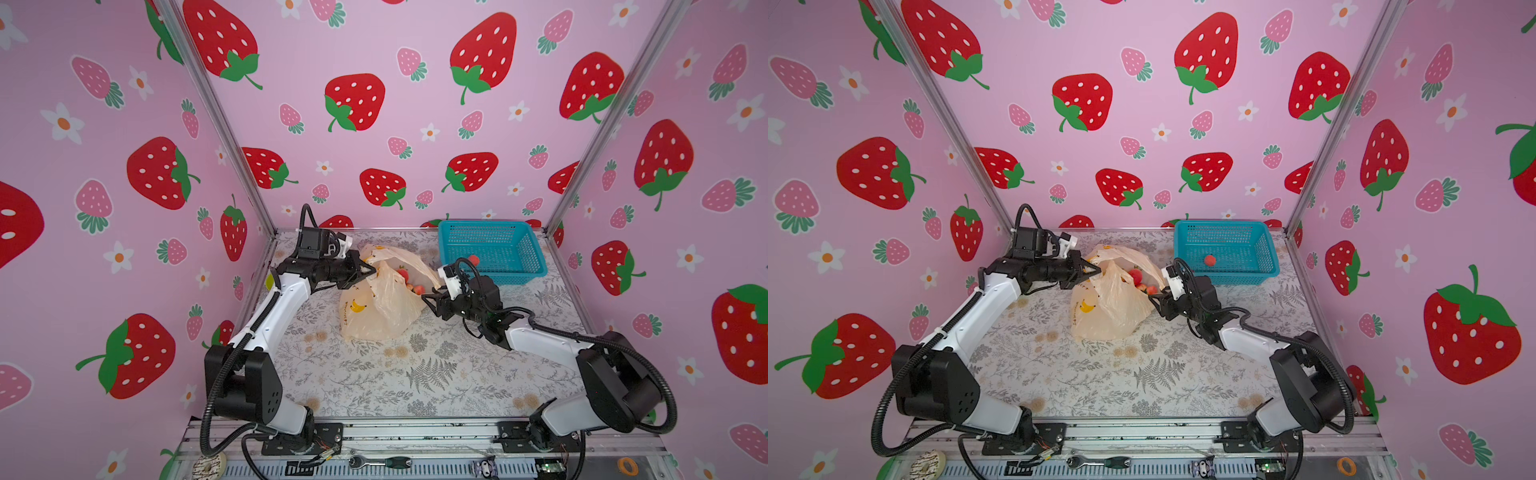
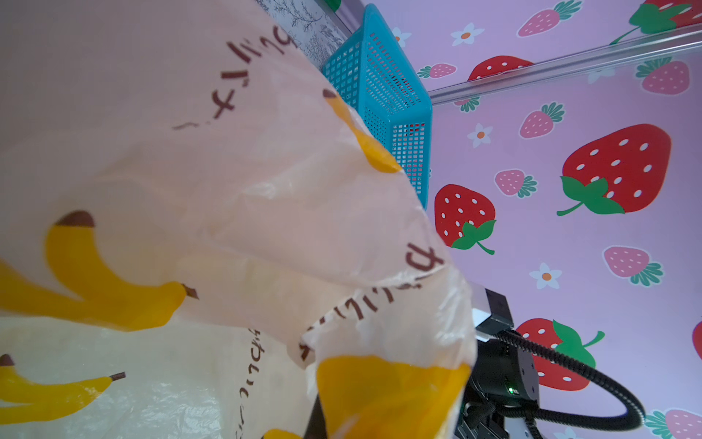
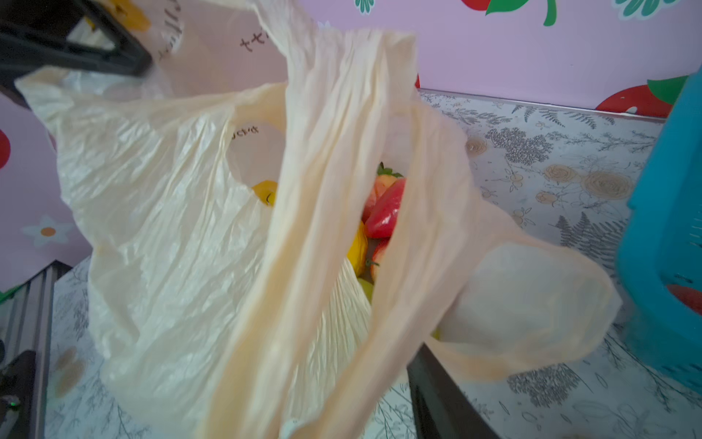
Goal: Place the fake fruits into the plastic bag and tie a complex knot
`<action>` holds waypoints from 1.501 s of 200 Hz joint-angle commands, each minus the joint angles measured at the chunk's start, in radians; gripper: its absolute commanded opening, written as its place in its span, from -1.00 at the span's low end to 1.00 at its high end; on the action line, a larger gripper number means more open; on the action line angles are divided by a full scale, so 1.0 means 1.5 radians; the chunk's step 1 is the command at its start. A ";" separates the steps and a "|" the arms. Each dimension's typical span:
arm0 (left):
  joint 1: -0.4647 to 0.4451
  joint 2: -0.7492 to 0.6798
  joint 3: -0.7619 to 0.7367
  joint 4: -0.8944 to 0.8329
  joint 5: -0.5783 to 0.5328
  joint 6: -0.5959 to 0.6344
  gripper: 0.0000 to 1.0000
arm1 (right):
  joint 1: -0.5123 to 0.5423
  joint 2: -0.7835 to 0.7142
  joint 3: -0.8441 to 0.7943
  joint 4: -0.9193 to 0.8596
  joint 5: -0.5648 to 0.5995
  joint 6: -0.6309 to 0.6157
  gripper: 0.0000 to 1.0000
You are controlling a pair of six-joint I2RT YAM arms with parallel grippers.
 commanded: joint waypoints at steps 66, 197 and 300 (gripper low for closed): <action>0.001 -0.012 0.003 0.005 0.007 -0.002 -1.00 | -0.001 -0.161 -0.053 0.086 0.171 -0.230 0.49; 0.008 -0.020 0.006 -0.005 -0.020 0.016 -0.91 | -0.002 -0.020 0.080 0.079 0.050 -0.126 -1.00; 0.064 -0.129 0.024 -0.042 -0.141 0.086 -0.12 | 0.025 -0.118 0.078 0.038 -0.194 0.159 -1.00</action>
